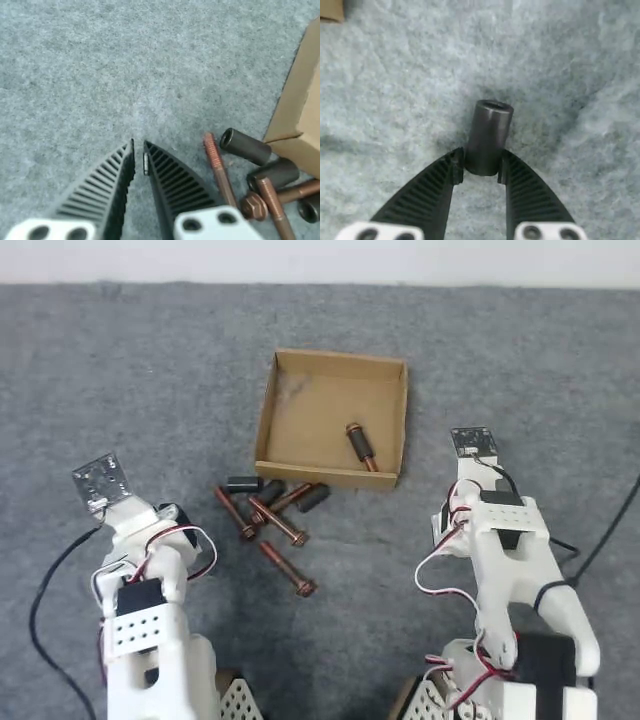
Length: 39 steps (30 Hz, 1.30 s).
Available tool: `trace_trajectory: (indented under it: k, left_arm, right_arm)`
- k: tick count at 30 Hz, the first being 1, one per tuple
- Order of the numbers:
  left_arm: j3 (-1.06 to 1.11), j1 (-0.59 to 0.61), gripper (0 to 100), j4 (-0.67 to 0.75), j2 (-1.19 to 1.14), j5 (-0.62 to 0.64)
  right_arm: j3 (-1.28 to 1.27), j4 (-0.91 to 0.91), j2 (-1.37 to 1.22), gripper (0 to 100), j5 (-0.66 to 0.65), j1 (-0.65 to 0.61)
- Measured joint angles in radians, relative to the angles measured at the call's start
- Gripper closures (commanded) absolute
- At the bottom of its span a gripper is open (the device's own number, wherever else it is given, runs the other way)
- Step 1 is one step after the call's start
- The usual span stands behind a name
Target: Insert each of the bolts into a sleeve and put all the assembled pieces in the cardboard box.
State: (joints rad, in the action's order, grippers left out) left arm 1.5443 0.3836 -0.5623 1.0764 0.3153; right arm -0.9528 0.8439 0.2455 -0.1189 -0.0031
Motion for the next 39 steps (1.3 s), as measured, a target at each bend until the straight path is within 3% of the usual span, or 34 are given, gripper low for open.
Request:
trace_trajectory:
  k: [15, 24, 28, 39]
  left_arm:
    - [0.000, 0.000, 97, 0.000, 0.000, 0.000]
    - [0.000, 0.000, 97, 0.000, 0.000, 0.000]
    - [0.000, 0.000, 97, 0.000, 0.000, 0.000]
    - [0.000, 0.000, 97, 0.000, 0.000, 0.000]
  right_arm:
    - [-0.002, -0.008, 0.089, 89.6, 0.000, 0.012]
    - [0.035, -0.008, -0.049, 90.2, 0.000, 0.006]
    - [0.038, -0.008, -0.052, 99.1, 0.000, 0.006]
    - [0.040, -0.009, -0.052, 99.1, 0.000, 0.009]
